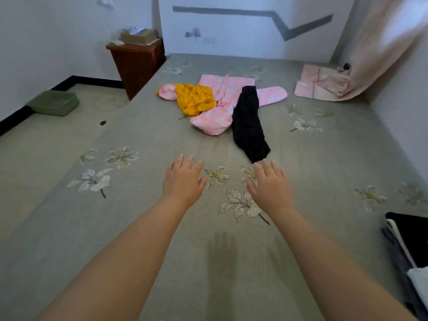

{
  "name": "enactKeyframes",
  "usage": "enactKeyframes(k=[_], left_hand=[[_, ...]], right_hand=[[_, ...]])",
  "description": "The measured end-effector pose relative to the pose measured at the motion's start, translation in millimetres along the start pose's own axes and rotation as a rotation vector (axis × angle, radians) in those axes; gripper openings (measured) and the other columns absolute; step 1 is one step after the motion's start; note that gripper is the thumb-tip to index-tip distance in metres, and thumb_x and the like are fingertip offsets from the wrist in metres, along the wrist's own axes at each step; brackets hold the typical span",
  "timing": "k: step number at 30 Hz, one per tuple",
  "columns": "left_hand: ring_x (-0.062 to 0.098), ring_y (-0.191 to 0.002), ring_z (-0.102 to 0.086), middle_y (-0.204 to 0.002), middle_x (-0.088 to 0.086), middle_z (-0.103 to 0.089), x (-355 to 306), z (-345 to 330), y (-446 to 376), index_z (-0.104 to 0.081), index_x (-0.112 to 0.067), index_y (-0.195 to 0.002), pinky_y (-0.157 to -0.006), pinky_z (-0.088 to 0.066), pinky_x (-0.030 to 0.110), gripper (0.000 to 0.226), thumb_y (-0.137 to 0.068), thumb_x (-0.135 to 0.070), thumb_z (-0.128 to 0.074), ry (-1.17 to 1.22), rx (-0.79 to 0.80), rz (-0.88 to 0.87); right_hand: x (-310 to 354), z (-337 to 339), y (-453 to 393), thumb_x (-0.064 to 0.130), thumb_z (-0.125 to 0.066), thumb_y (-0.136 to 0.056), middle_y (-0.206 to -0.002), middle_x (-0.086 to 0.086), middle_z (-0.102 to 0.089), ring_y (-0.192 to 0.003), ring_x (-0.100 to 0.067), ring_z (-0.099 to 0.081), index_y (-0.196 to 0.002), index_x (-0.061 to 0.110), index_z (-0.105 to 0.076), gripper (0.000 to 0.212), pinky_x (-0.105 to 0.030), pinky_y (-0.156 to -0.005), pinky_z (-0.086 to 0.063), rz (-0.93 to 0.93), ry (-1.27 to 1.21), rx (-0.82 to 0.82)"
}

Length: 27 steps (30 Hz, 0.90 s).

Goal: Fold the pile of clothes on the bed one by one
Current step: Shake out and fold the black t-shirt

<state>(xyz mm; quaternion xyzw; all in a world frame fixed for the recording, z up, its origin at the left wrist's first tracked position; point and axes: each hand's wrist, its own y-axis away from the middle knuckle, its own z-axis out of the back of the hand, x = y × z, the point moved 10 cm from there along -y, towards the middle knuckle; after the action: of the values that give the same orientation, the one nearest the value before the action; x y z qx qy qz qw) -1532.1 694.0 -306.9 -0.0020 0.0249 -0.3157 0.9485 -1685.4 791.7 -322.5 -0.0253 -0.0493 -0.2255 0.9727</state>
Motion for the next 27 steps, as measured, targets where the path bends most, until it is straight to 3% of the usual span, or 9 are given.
enactKeyframes(k=[8,16,22,24,27], left_hand=[[0.023,-0.141,-0.011,-0.151,0.003,-0.024,-15.0,-134.1,-111.1,-0.025,-0.023,-0.143,-0.111,-0.014,0.038,0.052,-0.095,-0.042,-0.032,0.064,0.132,-0.040],[0.021,-0.142,0.005,-0.155,0.001,-0.001,-35.6,-310.0,-188.2,-0.008,-0.031,-0.146,-0.114,0.000,0.039,0.055,-0.096,-0.047,-0.023,0.166,0.277,-0.061],[0.017,-0.142,-0.003,-0.154,0.000,-0.013,-30.3,-325.4,-198.5,-0.022,-0.027,-0.144,-0.109,0.010,0.031,0.064,-0.087,-0.055,-0.015,0.231,0.111,-0.057],[0.018,-0.142,-0.004,-0.153,0.000,-0.014,-30.2,-322.2,-199.6,-0.023,-0.027,-0.143,-0.108,0.011,0.029,0.070,-0.082,-0.058,-0.009,0.242,0.119,-0.054],[0.016,-0.142,-0.001,-0.154,-0.001,-0.012,-29.9,-321.8,-199.1,-0.022,-0.029,-0.143,-0.108,0.013,0.028,0.076,-0.077,-0.059,-0.001,0.244,0.155,-0.048]], right_hand=[[-62.0,-98.0,-98.2,0.039,-0.035,-0.096,-0.149,-0.009,-0.028,-0.139,-0.022,-0.021,-0.141,0.013,-0.031,0.052,-0.036,-0.110,-0.020,-0.107,-0.012,0.057],[-97.3,-233.3,-173.1,0.037,-0.039,-0.095,-0.150,-0.012,-0.025,-0.140,-0.025,-0.019,-0.140,0.009,-0.033,0.054,-0.039,-0.113,-0.017,-0.170,-0.013,0.126],[-108.7,-275.1,-241.7,0.030,-0.041,-0.095,-0.154,-0.011,-0.013,-0.139,-0.025,-0.016,-0.145,0.014,-0.020,0.057,-0.038,-0.109,-0.019,-0.274,-0.116,0.009],[-124.1,-273.9,-262.0,0.026,-0.040,-0.096,-0.149,-0.007,-0.026,-0.132,-0.023,-0.027,-0.143,0.015,-0.026,0.051,-0.034,-0.102,-0.025,-0.369,-0.090,-0.055],[-129.8,-272.6,-282.7,0.008,-0.035,-0.093,-0.125,-0.008,-0.049,-0.113,-0.023,-0.040,-0.122,0.008,-0.051,0.033,-0.026,-0.084,-0.026,-0.365,-0.019,-0.088]])
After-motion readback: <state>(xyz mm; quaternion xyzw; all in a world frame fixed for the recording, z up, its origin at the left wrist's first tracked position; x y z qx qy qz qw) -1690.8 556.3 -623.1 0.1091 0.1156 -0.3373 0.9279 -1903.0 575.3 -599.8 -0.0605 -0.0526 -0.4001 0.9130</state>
